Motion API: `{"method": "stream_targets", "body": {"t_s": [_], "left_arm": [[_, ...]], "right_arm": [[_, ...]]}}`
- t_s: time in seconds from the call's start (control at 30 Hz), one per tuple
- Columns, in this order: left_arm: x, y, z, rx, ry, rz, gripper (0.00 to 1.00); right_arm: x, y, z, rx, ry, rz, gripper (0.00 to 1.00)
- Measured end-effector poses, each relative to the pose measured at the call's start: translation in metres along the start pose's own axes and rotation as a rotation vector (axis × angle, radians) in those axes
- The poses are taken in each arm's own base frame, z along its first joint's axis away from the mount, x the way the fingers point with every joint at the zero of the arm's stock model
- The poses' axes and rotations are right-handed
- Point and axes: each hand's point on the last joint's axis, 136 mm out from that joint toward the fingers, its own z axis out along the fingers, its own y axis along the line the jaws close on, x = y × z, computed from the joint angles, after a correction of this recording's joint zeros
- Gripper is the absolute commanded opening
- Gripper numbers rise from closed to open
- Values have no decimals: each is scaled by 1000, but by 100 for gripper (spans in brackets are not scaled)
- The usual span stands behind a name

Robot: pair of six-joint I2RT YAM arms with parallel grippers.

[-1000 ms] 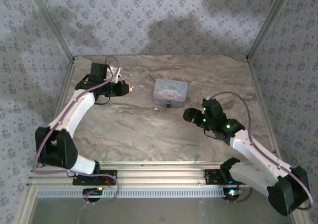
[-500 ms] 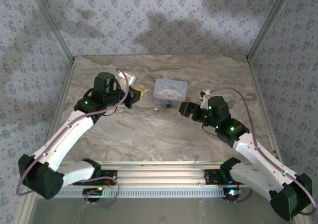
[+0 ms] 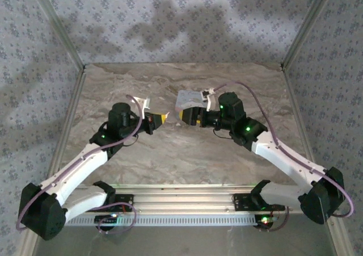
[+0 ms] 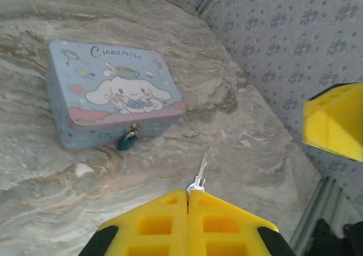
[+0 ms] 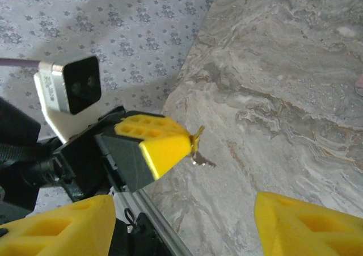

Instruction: Unlock the padlock with the key

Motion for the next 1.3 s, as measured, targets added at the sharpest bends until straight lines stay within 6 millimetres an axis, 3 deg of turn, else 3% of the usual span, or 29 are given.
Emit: {"method": "stream_targets", "body": {"t_s": [0.4, 0.57, 0.9, 1.07, 1.1, 1.17, 1.2, 1.3], "left_arm": [[-4, -27, -29, 90, -68, 0, 0], [2, -24, -30, 86, -60, 8, 0], [19, -19, -28, 72, 6, 30, 0], [23, -15, -26, 60, 27, 27, 0], [24, -15, -26, 58, 30, 28, 3], [22, -14, -26, 51, 30, 38, 32], [20, -14, -26, 44, 26, 42, 41], [12, -9, -29, -13, 14, 65, 56]], "right_arm": [[15, 9, 50, 6, 107, 41, 50], [17, 11, 59, 13, 127, 60, 43], [25, 14, 71, 14, 159, 80, 0], [27, 14, 72, 20, 167, 85, 0], [27, 14, 72, 26, 169, 86, 0], [25, 13, 71, 53, 169, 90, 0], [23, 13, 70, 73, 165, 92, 0], [10, 2, 61, 188, 125, 106, 0]]}}
